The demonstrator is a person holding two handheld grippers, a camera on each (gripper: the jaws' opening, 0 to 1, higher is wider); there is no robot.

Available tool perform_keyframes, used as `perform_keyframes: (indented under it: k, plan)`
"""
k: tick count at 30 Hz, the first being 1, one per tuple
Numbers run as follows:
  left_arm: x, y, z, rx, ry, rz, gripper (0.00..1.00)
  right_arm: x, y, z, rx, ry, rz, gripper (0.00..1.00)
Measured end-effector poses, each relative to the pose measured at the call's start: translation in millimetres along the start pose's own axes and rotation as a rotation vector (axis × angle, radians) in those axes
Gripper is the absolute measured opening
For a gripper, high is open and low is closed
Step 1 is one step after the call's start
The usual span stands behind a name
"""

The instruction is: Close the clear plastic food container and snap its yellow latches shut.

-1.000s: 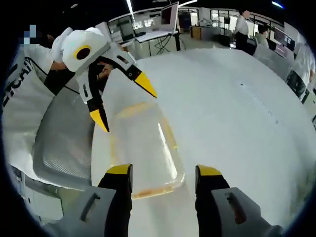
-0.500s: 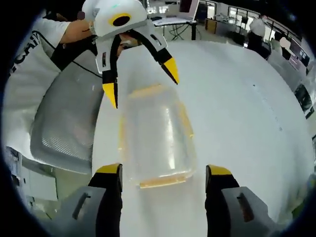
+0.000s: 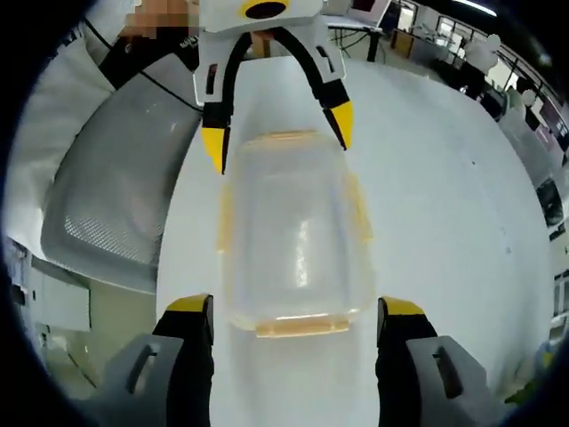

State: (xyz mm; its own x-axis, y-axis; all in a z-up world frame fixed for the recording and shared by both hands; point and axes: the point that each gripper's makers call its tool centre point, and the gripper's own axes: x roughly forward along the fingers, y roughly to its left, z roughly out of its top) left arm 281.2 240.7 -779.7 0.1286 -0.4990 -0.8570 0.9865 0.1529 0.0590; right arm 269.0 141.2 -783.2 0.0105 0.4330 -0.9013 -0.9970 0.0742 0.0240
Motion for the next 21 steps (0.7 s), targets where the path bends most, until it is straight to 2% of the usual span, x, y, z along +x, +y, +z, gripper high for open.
perform_keyframes:
  k: [4, 11, 21]
  plan:
    - [3, 3.5, -4.7, 0.037, 0.035, 0.023, 0.71, 2, -4, -2.7, -0.01, 0.011, -0.011, 0.72]
    - [6, 1.4, -5.5, 0.042, 0.041, 0.015, 0.72, 7, -7, -2.8, -0.038, 0.026, -0.015, 0.7]
    - [7, 1.9, -7.6, 0.026, 0.044, 0.013, 0.73, 13, -7, -3.8, -0.045, 0.028, -0.016, 0.72]
